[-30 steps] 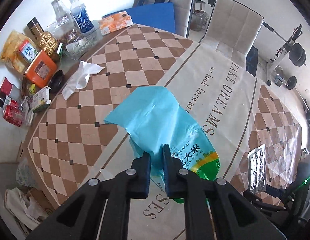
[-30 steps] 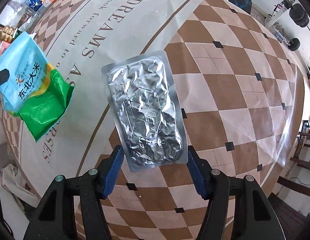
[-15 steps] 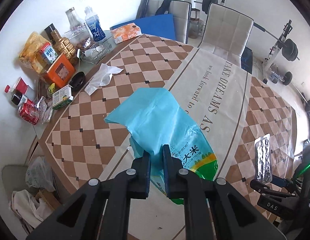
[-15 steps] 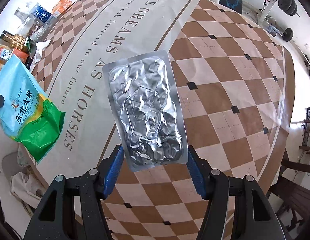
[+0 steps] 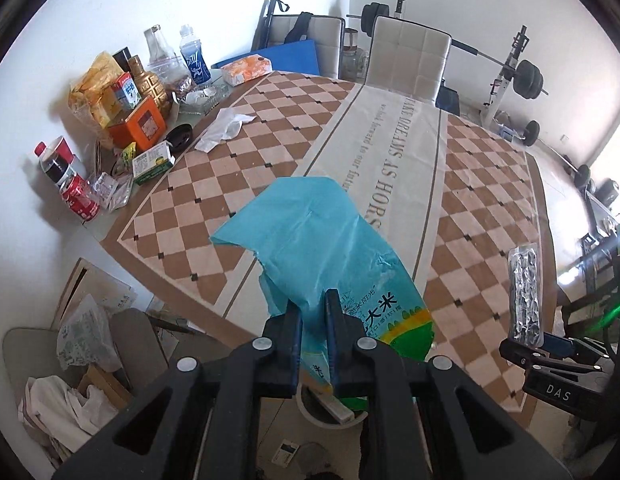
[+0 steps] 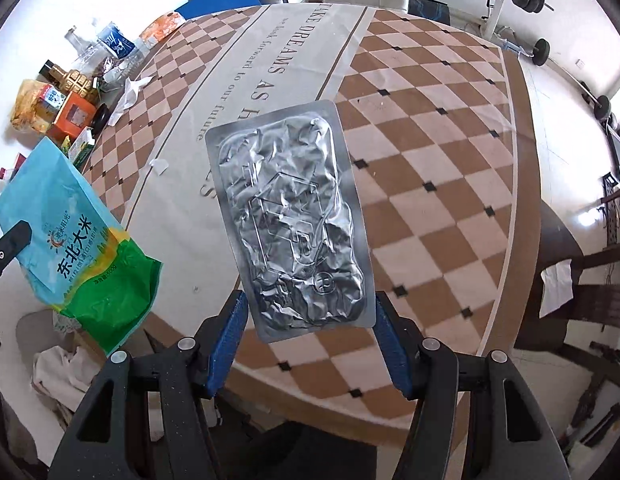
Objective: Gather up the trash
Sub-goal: 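Carry the rice bag and foil pack over the trash bin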
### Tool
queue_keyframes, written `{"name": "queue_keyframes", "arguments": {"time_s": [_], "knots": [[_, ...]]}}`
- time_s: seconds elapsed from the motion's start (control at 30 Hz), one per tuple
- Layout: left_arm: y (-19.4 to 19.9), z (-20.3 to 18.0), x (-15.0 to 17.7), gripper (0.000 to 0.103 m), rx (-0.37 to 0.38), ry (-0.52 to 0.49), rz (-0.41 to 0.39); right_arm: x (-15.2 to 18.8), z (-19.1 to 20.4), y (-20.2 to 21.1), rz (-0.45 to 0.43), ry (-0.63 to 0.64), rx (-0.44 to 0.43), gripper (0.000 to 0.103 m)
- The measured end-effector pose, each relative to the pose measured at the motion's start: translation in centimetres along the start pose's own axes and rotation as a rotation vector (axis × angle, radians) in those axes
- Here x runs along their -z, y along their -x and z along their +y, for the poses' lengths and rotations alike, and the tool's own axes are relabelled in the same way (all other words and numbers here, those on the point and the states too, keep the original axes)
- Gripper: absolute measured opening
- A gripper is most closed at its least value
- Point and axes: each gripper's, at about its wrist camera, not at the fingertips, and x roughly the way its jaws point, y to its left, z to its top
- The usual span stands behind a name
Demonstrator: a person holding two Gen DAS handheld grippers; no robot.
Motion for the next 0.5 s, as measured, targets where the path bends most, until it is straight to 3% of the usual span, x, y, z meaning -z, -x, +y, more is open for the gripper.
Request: {"name": "queue_keyframes", "arguments": {"time_s": [0.27,0.5], "knots": [[-0.3,2.7,9.2,0.008,0.035,0.006,0.108,13.1,2.0,-0.1,0.081,-0.040,-0.016,0.065],[-7.1,4.2,16.4,0.008,0.010,0.074,0.285,21.4,3.1,-6.8,0.268,0.013,-0.008,0.065]]}}
